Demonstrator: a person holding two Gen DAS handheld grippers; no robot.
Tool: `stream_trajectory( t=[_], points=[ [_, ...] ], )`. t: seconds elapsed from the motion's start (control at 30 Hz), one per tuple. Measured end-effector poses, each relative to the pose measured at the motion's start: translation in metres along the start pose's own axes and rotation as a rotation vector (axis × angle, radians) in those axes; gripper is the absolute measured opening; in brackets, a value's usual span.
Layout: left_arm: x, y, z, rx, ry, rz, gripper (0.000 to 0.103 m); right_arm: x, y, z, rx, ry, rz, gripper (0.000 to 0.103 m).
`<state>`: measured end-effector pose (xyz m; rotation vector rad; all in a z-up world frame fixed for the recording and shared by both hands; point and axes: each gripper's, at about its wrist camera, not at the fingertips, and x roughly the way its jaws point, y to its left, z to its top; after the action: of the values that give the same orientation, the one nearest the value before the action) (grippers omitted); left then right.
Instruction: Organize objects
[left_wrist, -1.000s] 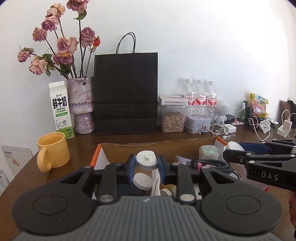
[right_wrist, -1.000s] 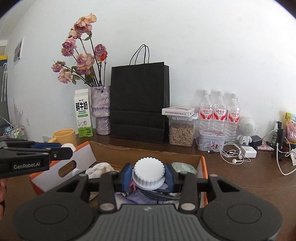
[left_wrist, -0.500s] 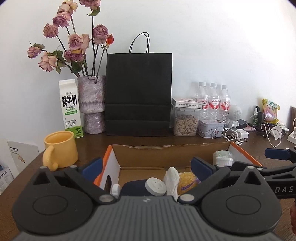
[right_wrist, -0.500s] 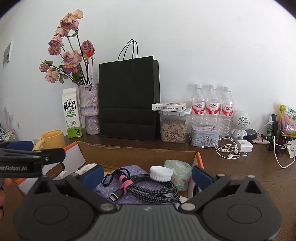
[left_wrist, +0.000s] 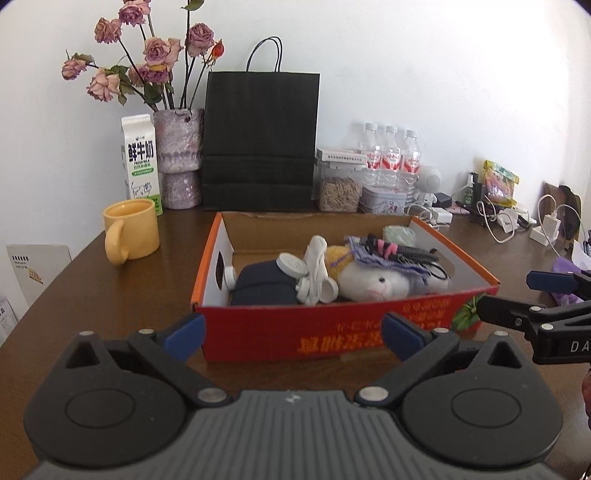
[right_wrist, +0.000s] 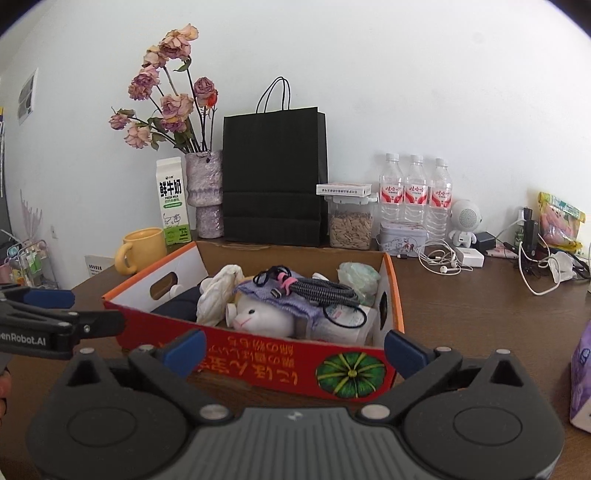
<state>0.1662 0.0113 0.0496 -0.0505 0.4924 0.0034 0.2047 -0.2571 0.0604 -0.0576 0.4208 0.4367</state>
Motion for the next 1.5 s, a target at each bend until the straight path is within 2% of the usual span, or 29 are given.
stream_trajectory(
  t=[0.13,0.33,0.63,1.5],
  points=[
    [-0.014,-0.003,-0.018,-0.002,0.038,0.003,0.103,-0.016,0.003,-0.014,0.011,0.020,-0.001,0.103],
    [-0.029,-0.005,-0.028,-0.014,0.051,0.002,0.103,-0.032,0.006,-0.025,0.020,0.032,-0.002,0.103],
    [-0.039,-0.007,-0.031,-0.013,0.043,0.004,0.103,-0.044,0.010,-0.027,0.019,0.024,0.000,0.103],
    [-0.041,-0.005,-0.031,-0.017,0.043,0.003,0.103,-0.046,0.014,-0.026,0.015,0.023,0.003,0.103]
  ],
)
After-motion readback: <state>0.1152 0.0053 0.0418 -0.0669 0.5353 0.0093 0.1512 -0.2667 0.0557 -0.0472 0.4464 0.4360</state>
